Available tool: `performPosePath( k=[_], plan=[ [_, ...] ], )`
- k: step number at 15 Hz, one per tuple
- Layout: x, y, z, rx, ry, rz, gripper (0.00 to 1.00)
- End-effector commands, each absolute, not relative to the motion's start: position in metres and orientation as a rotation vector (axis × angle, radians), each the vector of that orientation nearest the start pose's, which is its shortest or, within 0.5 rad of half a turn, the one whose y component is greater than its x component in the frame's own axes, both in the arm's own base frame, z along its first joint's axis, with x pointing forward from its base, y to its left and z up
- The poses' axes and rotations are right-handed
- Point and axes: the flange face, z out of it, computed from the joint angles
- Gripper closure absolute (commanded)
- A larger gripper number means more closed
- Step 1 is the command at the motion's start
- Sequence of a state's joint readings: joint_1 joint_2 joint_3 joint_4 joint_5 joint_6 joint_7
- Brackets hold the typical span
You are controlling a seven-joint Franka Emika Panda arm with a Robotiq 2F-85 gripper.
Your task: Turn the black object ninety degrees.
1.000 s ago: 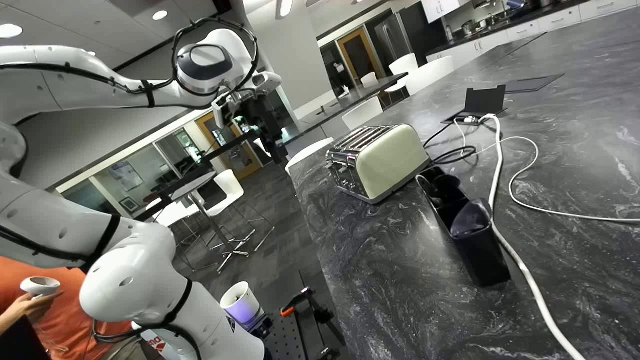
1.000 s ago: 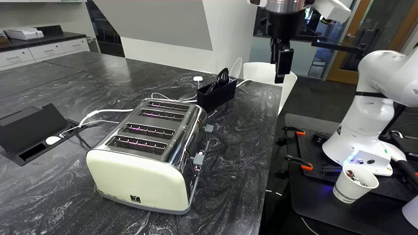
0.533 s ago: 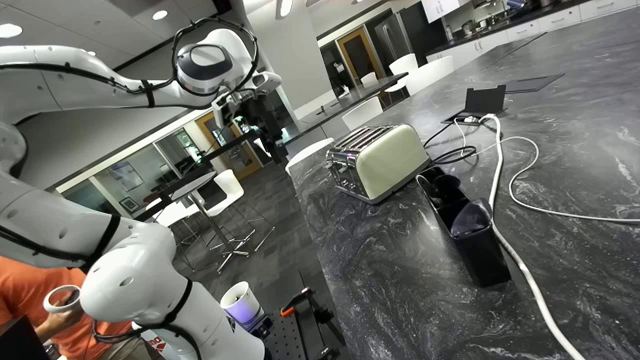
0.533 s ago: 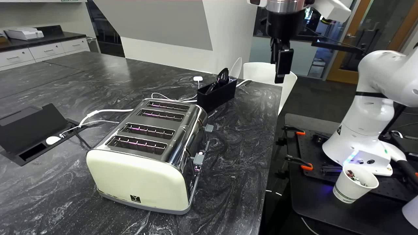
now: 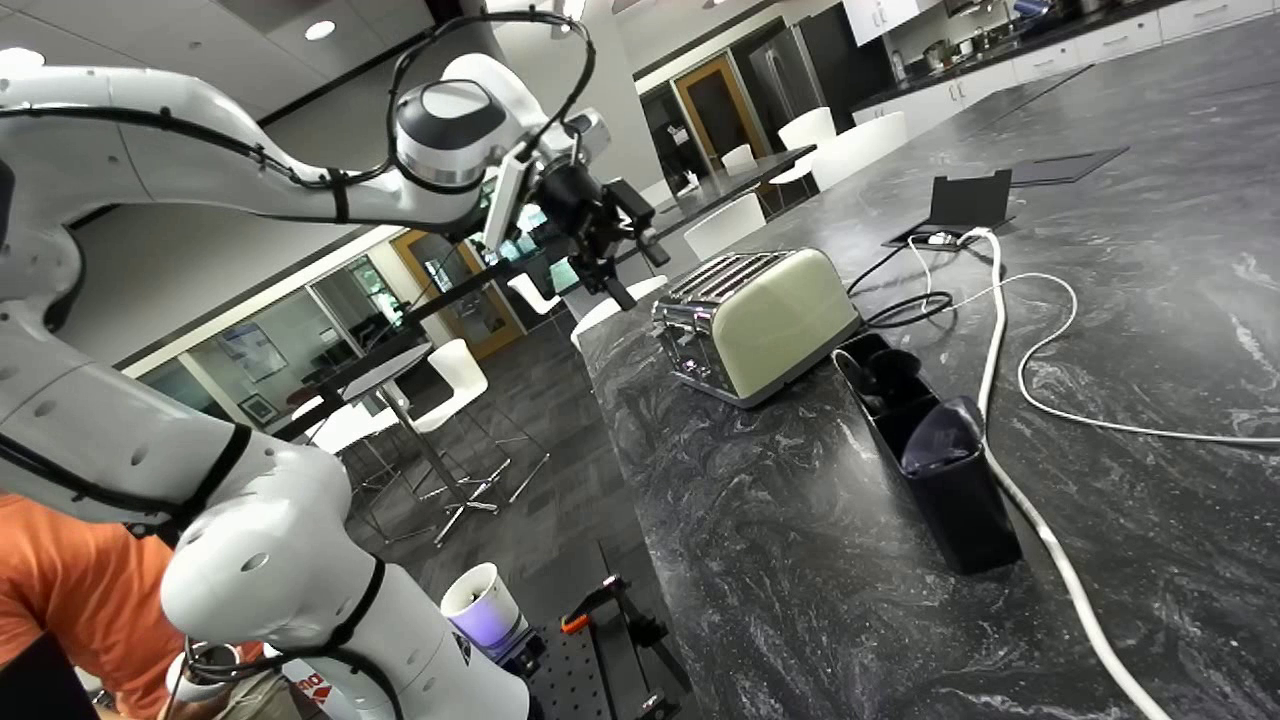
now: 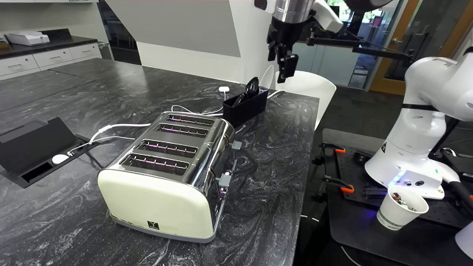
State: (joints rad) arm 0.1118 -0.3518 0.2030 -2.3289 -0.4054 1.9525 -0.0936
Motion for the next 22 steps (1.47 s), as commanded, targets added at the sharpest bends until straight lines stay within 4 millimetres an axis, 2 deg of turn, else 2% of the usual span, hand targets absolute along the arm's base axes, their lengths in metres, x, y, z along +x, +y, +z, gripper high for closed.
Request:
performPosePath(
  k=[1, 5, 6, 7, 8, 10, 13, 18, 22],
  plan=[
    [0.473, 0.093, 0.446, -3.304, -1.310, -0.036, 0.00],
    [0.491, 0.079, 0.401, -3.093, -1.658, -0.061, 0.00],
    [0.494, 0.077, 0.393, -3.060, -1.721, -0.064, 0.00],
    [0.494, 0.077, 0.388, -3.103, -1.716, -0.012, 0.00],
    [0.492, 0.079, 0.395, -3.105, -1.642, -0.024, 0.00],
    [0.494, 0.078, 0.384, -3.098, -1.687, 0.020, 0.00],
    [0.494, 0.078, 0.383, -3.097, -1.693, 0.023, 0.00],
    [0.510, 0.044, 0.369, -2.915, -1.945, 0.007, 0.00],
    [0.526, 0.014, 0.353, -2.735, -2.111, -0.115, 0.00]
  ],
)
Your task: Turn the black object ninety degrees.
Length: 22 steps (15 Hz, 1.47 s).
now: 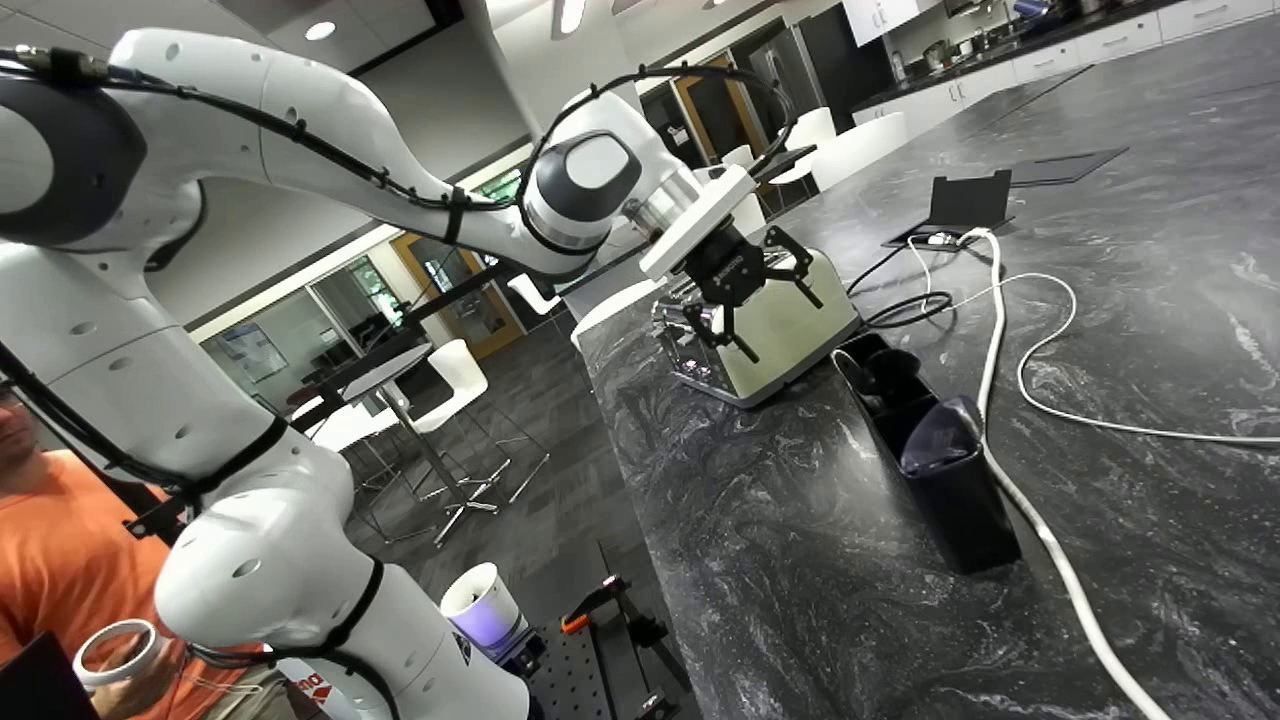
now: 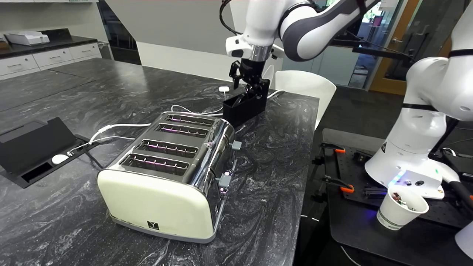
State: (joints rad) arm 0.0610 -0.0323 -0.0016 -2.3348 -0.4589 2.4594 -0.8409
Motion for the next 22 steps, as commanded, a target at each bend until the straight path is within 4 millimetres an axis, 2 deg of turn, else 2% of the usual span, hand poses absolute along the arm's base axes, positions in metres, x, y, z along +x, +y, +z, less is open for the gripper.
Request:
performPosePath(
  k=[1, 4, 7, 10, 17, 18, 19, 21, 22],
  plan=[
    [0.529, 0.010, 0.348, -2.700, -2.130, -0.130, 0.00],
    [0.532, 0.007, 0.331, -2.603, -2.166, -0.114, 0.00],
    [0.533, 0.007, 0.316, -2.594, -2.150, -0.039, 0.00],
    [0.535, 0.006, 0.306, -2.642, -2.089, -0.004, 0.00],
    [0.546, 0.003, 0.288, -2.699, -1.879, -0.047, 0.00],
    [0.549, 0.002, 0.287, -2.710, -1.848, -0.053, 0.06],
    [0.552, 0.001, 0.286, -2.722, -1.833, -0.057, 0.28],
    [0.557, -0.001, 0.286, -2.737, -1.807, -0.066, 0.32],
    [0.560, -0.002, 0.287, -2.746, -1.796, -0.067, 0.39]
  ],
)
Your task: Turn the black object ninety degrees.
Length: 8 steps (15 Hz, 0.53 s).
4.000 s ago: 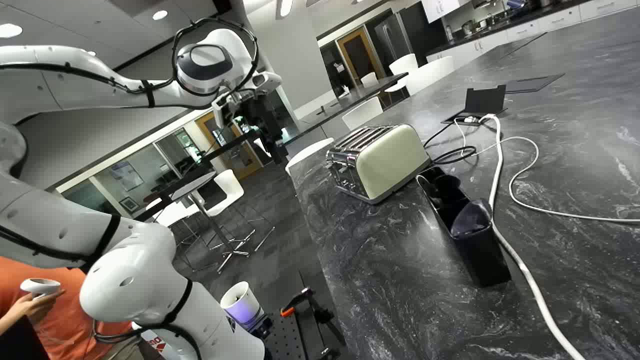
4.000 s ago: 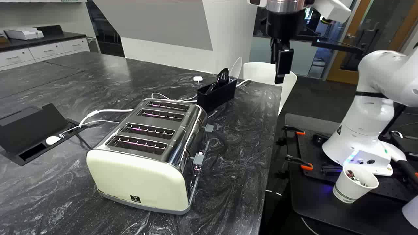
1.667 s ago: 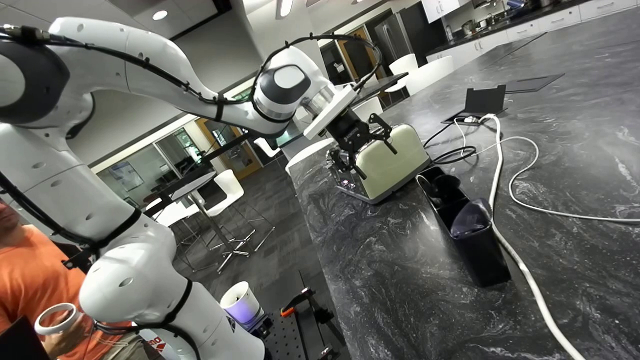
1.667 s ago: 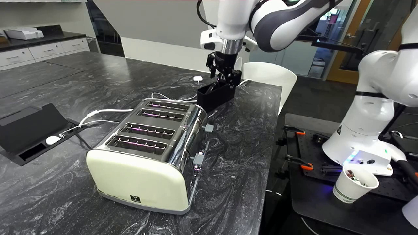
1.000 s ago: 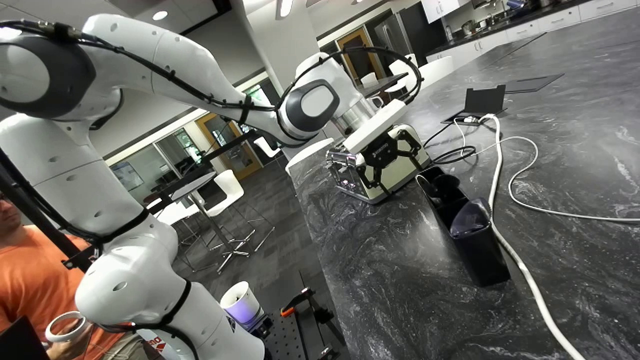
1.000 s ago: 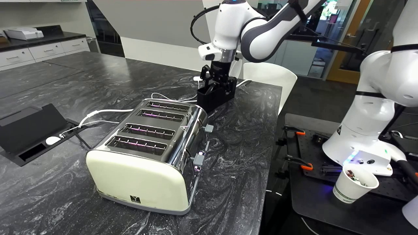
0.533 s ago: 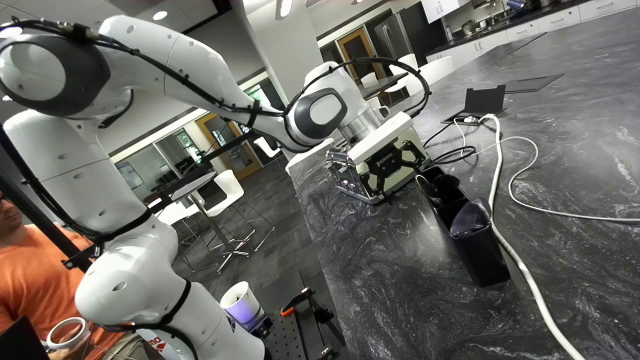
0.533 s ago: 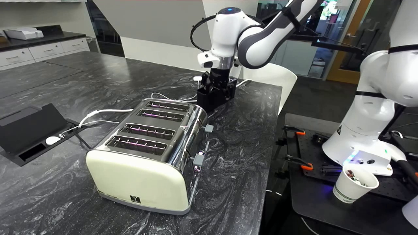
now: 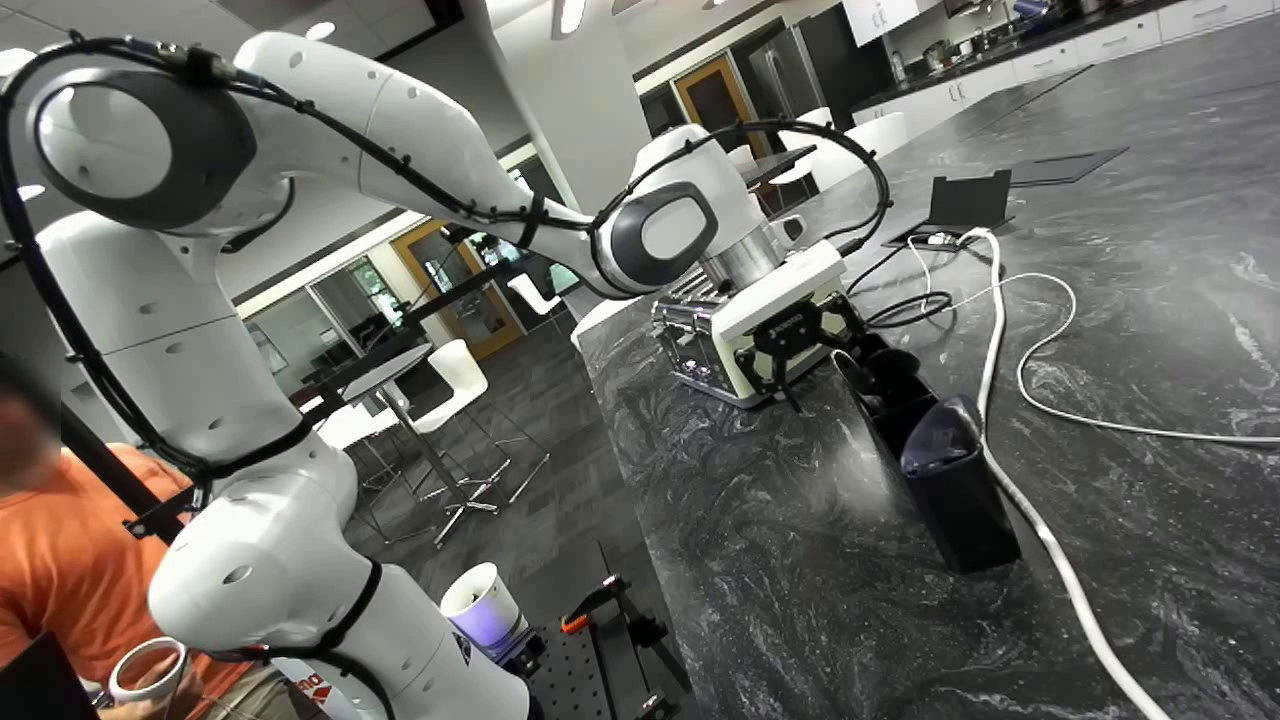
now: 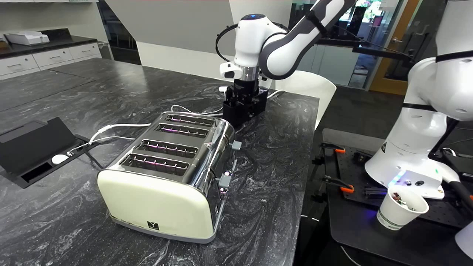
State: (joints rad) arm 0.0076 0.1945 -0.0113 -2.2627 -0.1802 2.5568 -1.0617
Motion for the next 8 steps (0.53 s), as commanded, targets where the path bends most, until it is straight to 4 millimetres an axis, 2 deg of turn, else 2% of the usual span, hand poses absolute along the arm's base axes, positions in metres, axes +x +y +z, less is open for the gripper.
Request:
performPosePath(
  k=[1, 4, 8],
  plan=[
    [0.562, -0.002, 0.287, -2.755, -1.787, -0.069, 0.47],
    [0.569, -0.004, 0.291, -2.783, -1.769, -0.076, 0.71],
    [0.575, -0.006, 0.298, -2.803, -1.768, -0.087, 0.99]
  ],
)
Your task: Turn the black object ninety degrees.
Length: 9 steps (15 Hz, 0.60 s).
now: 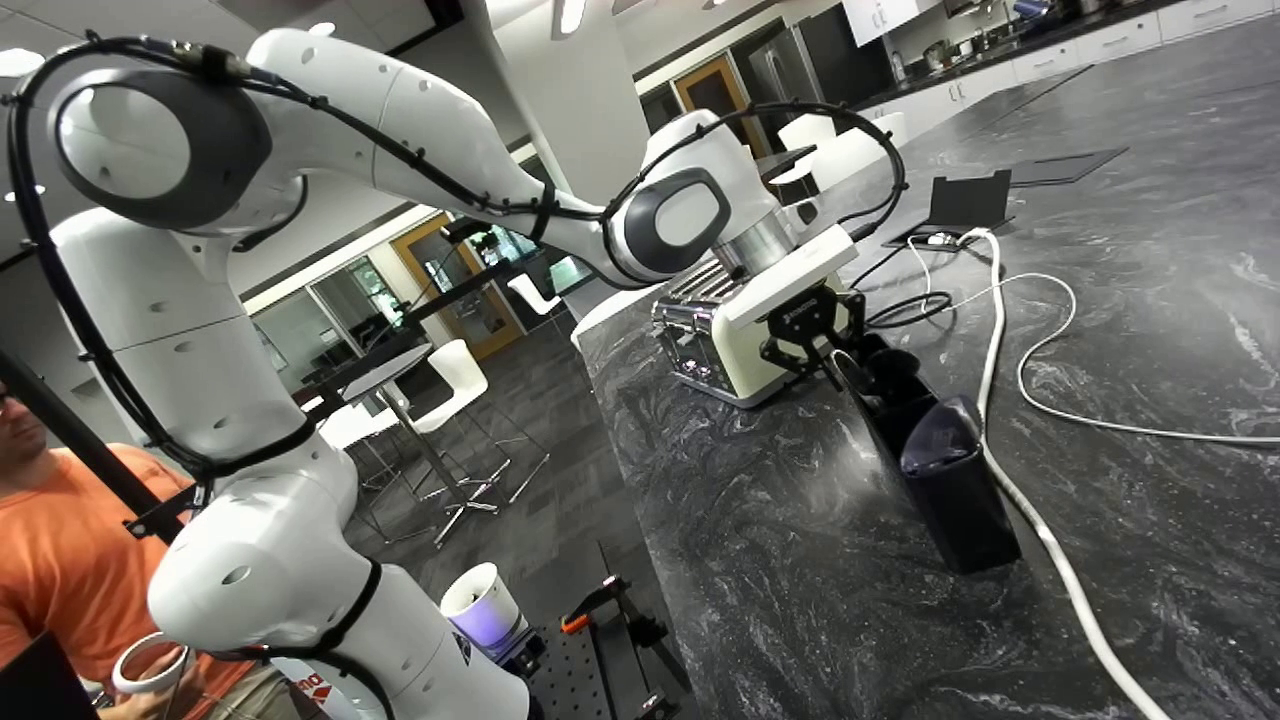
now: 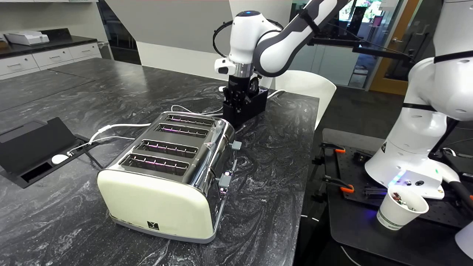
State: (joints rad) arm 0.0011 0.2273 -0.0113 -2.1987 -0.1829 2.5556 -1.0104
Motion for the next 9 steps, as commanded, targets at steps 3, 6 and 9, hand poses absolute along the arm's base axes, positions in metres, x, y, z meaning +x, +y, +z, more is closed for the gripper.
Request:
performPosePath(
  k=[3, 6, 9],
  plan=[
    [0.577, -0.006, 0.300, -2.803, -1.776, -0.070, 1.00],
    [0.574, -0.005, 0.303, -2.814, -1.765, -0.008, 0.99],
    [0.567, -0.004, 0.312, -2.828, -1.727, 0.163, 0.99]
  ],
)
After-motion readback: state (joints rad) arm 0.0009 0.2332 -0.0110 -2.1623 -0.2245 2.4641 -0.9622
